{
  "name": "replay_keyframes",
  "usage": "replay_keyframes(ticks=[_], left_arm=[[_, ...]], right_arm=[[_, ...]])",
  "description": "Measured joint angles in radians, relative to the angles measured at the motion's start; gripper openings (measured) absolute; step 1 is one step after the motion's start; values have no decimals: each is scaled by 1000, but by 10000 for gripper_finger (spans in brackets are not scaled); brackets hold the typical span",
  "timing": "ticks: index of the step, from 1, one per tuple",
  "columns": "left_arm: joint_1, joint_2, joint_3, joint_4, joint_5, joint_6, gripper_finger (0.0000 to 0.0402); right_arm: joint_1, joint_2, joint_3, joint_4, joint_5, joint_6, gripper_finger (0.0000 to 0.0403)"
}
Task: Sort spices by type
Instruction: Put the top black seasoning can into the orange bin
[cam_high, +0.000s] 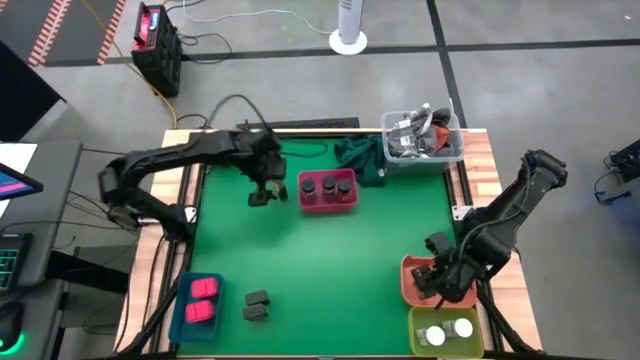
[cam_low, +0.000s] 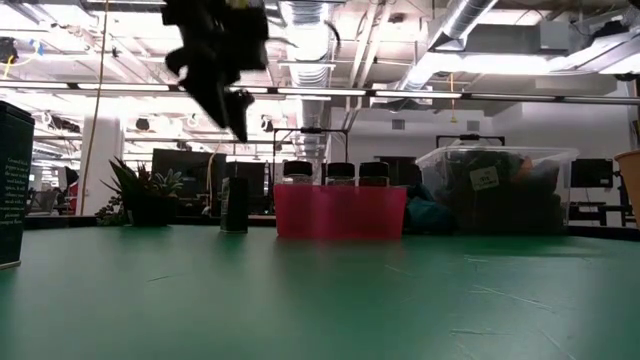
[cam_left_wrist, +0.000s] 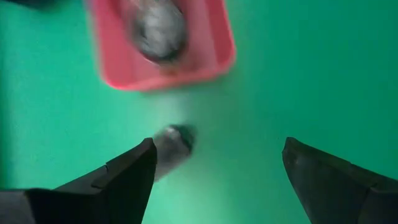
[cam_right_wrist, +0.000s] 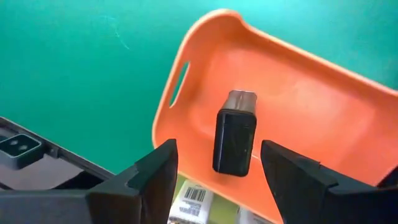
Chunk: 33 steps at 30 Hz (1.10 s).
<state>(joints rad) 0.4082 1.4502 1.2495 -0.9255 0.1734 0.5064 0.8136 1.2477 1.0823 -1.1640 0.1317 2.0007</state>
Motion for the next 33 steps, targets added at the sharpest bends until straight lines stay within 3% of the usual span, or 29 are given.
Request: replay_keyframes(ticks=[5, 8, 14, 33], left_arm=[[-2, 101, 0, -86, -70, 147, 329], [-8, 122, -2, -36, -135, 181, 329], [-21, 120, 0, 2, -149, 294, 329], [-21, 239, 0, 29, -180, 305, 329]], right_arm=[[-50, 0, 79, -85, 7, -106, 256], [-84, 0, 102, -92, 43, -157, 256], [-136, 0, 108, -81, 61, -241, 256], [-219, 0, 108, -26, 61, -415, 256]])
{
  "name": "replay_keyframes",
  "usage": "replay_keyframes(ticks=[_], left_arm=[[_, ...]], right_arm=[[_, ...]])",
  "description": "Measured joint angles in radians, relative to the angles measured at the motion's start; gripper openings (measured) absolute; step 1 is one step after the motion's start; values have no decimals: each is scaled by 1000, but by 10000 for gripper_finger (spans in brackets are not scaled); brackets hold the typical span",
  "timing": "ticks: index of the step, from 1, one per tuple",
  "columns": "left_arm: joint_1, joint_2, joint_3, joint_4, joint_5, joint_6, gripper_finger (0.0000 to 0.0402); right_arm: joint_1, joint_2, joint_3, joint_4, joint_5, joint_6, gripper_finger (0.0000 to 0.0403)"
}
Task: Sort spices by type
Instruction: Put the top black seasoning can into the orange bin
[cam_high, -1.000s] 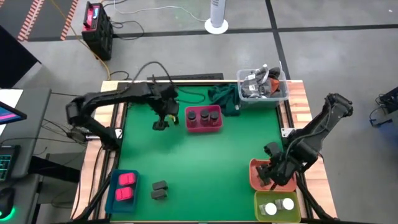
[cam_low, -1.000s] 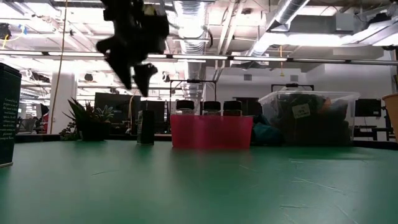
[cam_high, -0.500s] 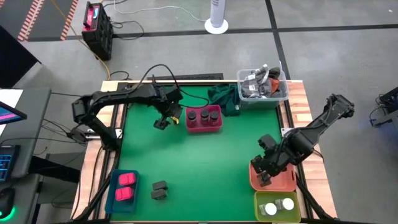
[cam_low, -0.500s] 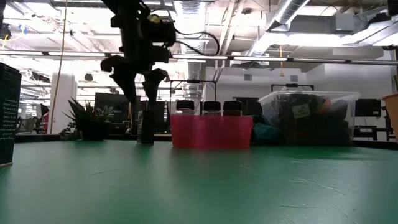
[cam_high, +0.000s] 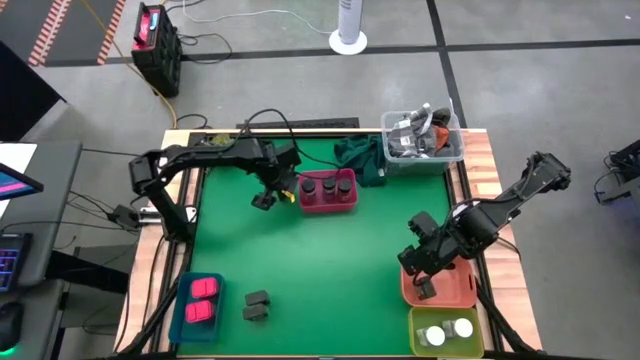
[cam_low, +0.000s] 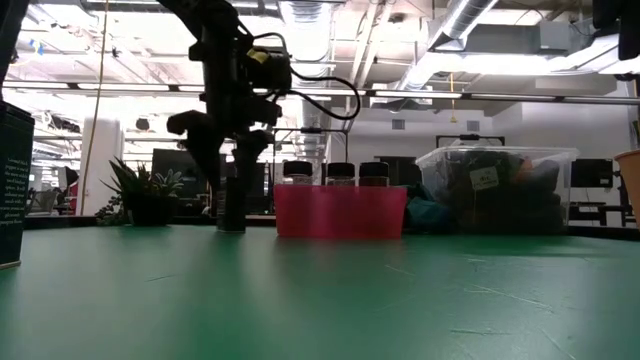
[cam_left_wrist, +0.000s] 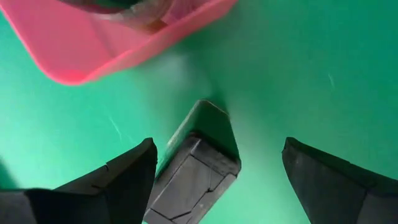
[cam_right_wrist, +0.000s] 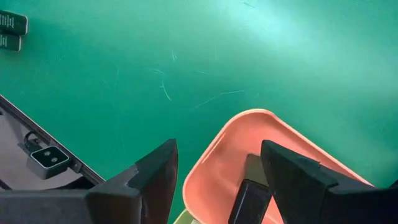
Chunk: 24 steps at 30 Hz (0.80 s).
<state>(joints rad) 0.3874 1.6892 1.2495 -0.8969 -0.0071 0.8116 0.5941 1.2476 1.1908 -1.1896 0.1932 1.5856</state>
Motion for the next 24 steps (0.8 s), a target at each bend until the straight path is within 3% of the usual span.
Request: replay_keyframes(ticks=[5, 12, 20, 24], left_arm=[[6, 1, 0, 6, -21, 68, 313], [38, 1, 0, 5, -29, 172, 234], [43, 0, 0, -43, -49, 111, 142], [35, -2, 1, -92, -18, 20, 127]], right_arm=[[-1, 0, 0, 3, 21, -17, 256], [-8, 0, 0, 32, 66, -23, 256], [6, -24, 0, 32, 70, -40, 256], [5, -52, 0, 8, 71, -42, 256]])
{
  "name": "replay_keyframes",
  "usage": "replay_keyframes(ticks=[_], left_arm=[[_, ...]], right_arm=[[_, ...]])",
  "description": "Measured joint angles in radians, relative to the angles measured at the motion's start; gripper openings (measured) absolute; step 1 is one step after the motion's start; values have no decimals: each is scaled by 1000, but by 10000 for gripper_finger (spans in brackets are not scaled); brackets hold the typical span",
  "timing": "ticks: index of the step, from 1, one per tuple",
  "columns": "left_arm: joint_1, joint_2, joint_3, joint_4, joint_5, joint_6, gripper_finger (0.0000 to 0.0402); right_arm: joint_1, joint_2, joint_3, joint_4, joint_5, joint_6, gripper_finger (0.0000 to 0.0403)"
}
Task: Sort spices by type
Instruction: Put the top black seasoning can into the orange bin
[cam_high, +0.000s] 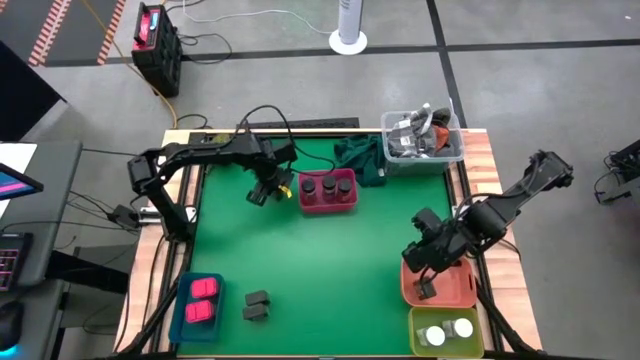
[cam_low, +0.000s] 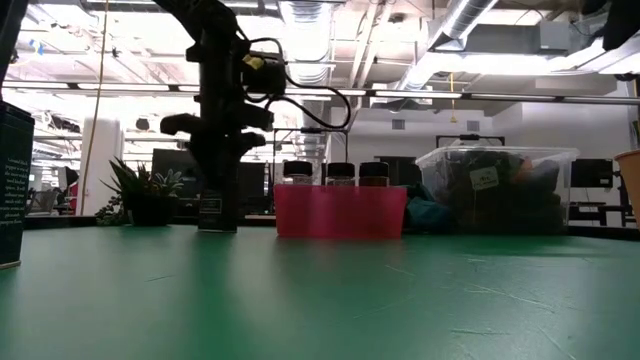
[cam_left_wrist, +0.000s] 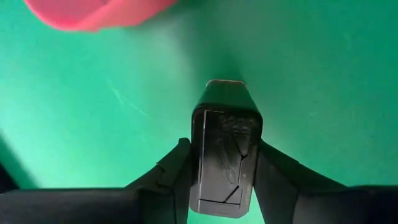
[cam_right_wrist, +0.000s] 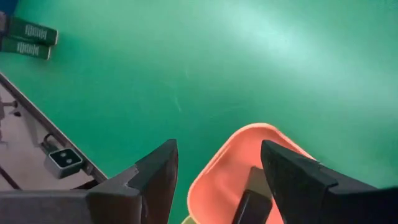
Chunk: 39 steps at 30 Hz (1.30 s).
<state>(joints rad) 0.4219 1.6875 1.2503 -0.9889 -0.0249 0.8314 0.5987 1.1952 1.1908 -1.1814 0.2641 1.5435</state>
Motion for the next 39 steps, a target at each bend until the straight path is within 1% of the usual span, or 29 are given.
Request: replay_keyframes(ticks=[2, 4, 7, 9, 15, 17, 21, 23, 27, 31, 34, 39], left_arm=[[-14, 0, 1, -25, 24, -70, 133], [-33, 0, 1, -48, 73, -132, 142], [-81, 0, 0, -51, 132, -217, 147], [-124, 0, 0, -43, 150, -272, 146], [-289, 1, -1, 9, 151, -455, 145], [-349, 2, -1, 63, 132, -516, 145], [-453, 3, -2, 204, 40, -647, 145], [-489, 3, -2, 268, 10, -719, 145], [-532, 3, -2, 372, -8, -833, 145], [-561, 3, -2, 411, -76, -880, 148], [-579, 3, -2, 433, -135, -887, 161], [-583, 23, 0, 439, -129, -909, 201]], right_arm=[[-6, -10, 0, -16, 3, 0, 256], [-15, -18, 0, -28, 5, -11, 256], [-41, -20, 0, -24, 5, -61, 256], [-59, -20, 0, -21, 7, -96, 256], [-106, -20, 0, -20, 11, -190, 256], [-118, -20, 0, -22, 11, -229, 256], [-138, -20, 0, -23, 10, -294, 256], [-138, -20, 0, -23, 10, -326, 256], [-133, -20, 0, -10, 9, -397, 256], [-134, -19, 0, 4, 9, -428, 256], [-134, -19, 0, 20, 9, -442, 256], [-134, -19, 0, 67, 7, -475, 256]])
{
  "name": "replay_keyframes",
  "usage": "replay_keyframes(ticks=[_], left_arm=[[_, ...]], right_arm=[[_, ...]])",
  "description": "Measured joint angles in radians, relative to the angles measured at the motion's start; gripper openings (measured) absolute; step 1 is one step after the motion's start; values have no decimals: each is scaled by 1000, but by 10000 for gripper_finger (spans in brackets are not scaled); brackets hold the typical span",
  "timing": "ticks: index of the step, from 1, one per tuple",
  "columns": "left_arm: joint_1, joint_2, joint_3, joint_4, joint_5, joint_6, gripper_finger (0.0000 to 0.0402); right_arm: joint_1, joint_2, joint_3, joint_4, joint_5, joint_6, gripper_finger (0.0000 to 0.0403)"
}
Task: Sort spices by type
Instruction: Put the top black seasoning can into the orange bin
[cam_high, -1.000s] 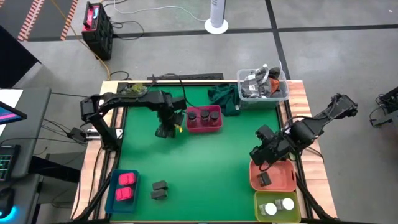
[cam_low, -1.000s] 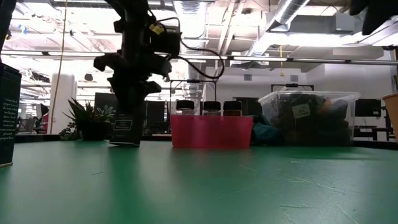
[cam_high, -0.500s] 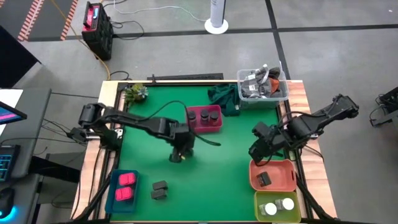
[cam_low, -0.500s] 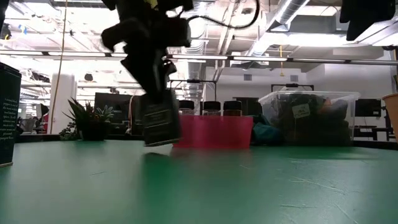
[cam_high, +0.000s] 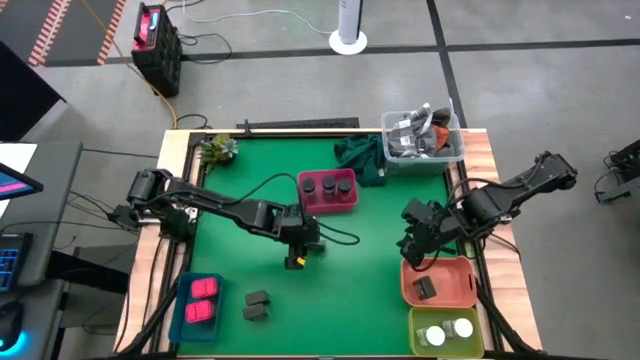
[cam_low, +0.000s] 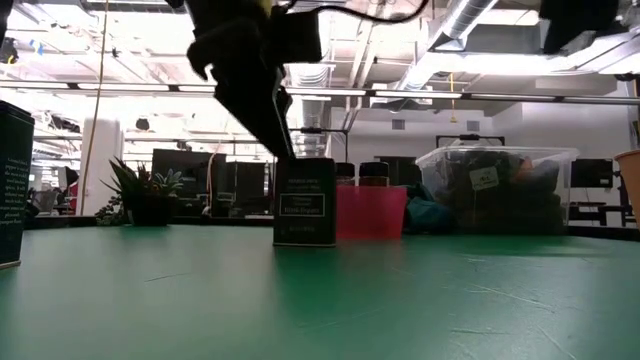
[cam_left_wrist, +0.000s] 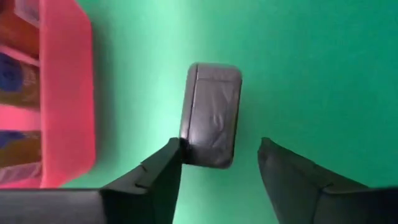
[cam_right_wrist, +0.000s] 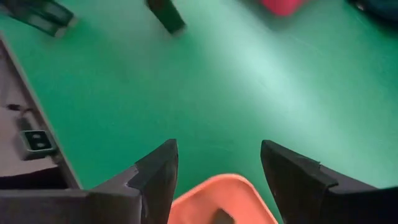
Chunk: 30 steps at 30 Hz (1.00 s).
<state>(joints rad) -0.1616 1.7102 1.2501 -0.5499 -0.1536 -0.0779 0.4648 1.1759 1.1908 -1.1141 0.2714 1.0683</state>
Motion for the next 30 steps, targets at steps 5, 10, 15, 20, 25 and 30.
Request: replay_keyframes(ticks=[5, 10, 15, 20, 25, 30], left_arm=[[1, 18, 31, -6, 6, -29, 238], [5, -46, 74, -80, -116, -47, 245], [21, -159, 45, -102, -192, -61, 236], [76, -313, -97, -51, -207, -137, 226], [121, -504, -227, -24, -216, -247, 222], [129, -641, -267, -66, -290, -292, 221]], right_arm=[[0, 7, 0, 82, -8, -54, 263], [-9, 60, 0, 137, -7, -134, 278], [-57, 158, -1, 254, -7, -289, 293], [-135, 275, 0, 445, -24, -489, 298], [-223, 378, 0, 617, -171, -645, 298], [-300, 476, 42, 659, -272, -738, 298]])
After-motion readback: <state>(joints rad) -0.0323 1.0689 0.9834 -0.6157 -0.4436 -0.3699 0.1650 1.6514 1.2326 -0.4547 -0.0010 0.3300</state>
